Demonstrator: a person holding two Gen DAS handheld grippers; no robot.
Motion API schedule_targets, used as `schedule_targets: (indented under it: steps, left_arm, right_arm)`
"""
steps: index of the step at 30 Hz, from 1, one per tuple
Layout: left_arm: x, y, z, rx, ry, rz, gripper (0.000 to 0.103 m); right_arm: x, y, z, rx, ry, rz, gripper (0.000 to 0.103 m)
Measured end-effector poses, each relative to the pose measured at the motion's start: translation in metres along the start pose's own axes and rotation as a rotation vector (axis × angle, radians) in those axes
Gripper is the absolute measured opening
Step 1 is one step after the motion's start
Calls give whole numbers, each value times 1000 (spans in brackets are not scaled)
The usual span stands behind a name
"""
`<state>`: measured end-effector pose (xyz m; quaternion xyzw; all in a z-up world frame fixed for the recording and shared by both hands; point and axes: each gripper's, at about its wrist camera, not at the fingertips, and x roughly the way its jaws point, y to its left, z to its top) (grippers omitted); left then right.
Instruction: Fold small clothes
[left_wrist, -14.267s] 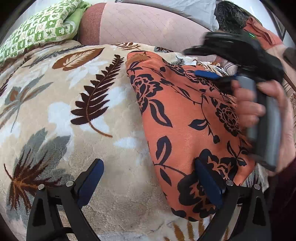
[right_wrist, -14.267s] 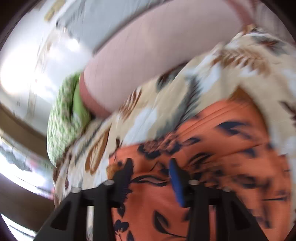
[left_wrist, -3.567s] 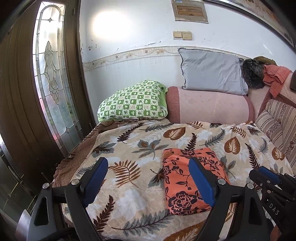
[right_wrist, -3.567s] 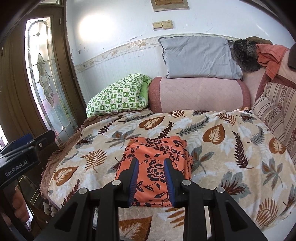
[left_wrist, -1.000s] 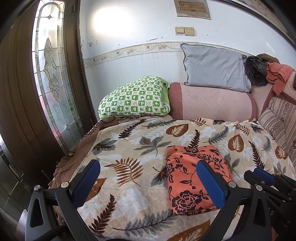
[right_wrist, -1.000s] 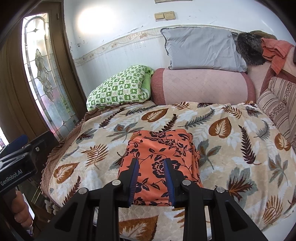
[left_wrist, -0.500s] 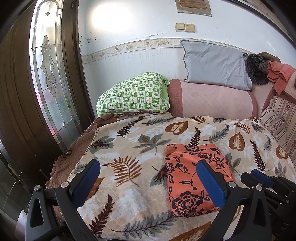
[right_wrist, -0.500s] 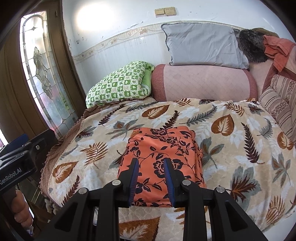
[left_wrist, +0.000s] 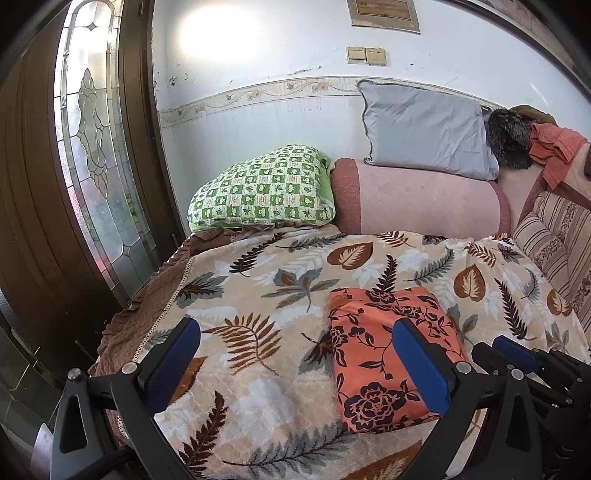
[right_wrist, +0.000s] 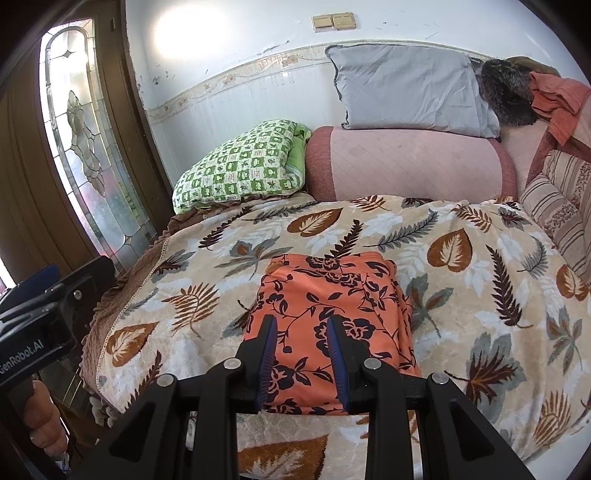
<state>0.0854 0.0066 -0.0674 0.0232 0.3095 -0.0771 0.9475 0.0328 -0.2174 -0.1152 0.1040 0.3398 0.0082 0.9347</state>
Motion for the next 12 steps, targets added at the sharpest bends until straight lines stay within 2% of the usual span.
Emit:
schedule_targets:
  steps: [12]
  left_arm:
    - [25, 4, -1, -11, 26, -19, 103]
  right_arm:
    - [17, 3, 3, -16, 28, 9, 31]
